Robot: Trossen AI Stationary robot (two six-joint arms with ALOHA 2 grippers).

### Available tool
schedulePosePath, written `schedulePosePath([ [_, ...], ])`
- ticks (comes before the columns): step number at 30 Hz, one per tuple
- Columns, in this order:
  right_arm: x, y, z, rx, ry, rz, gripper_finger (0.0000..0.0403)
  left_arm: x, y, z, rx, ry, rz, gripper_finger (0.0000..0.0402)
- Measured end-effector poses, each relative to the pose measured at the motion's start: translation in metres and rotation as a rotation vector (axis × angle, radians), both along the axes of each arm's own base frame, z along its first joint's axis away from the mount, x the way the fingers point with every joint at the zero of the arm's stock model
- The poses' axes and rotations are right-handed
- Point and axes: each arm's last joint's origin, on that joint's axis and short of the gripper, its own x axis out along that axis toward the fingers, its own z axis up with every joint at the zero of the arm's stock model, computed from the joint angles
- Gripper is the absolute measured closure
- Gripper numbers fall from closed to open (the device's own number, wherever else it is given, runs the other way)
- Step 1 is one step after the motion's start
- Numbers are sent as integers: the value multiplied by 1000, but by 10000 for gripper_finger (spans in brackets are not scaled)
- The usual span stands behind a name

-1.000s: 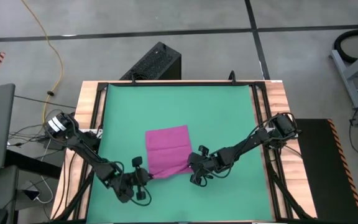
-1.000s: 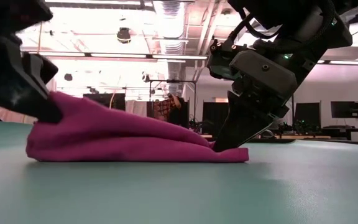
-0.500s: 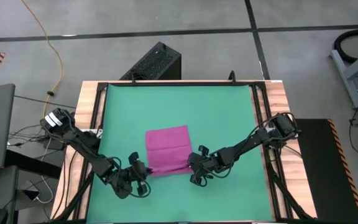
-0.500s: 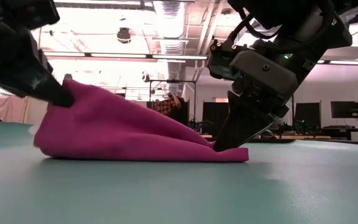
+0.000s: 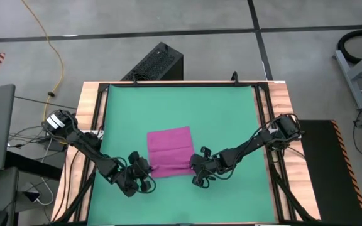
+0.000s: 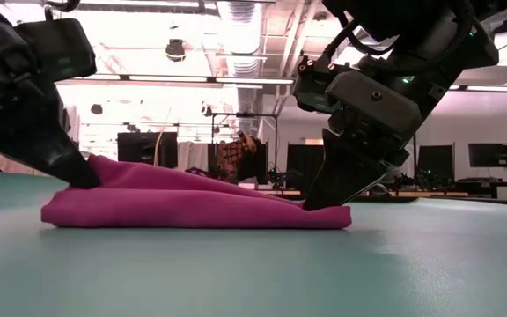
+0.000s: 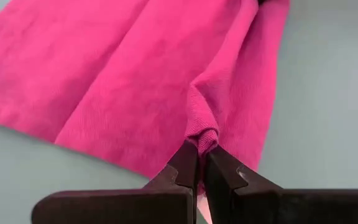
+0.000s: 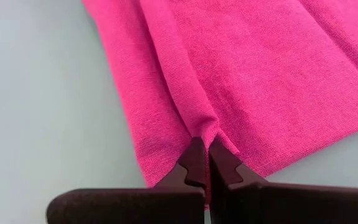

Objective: Roll towel
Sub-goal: Roll the pink towel

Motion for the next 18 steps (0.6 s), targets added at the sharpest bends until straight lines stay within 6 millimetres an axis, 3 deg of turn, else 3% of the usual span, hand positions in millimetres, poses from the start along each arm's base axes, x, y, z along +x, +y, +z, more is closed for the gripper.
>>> schedulePosePath([
  [11, 0, 0, 0, -7, 0, 10, 393, 0, 1, -2, 20, 24, -18, 401],
  [18, 0, 0, 0, -9, -1, 12, 393, 6, -1, -21, 30, 78, -52, 401],
])
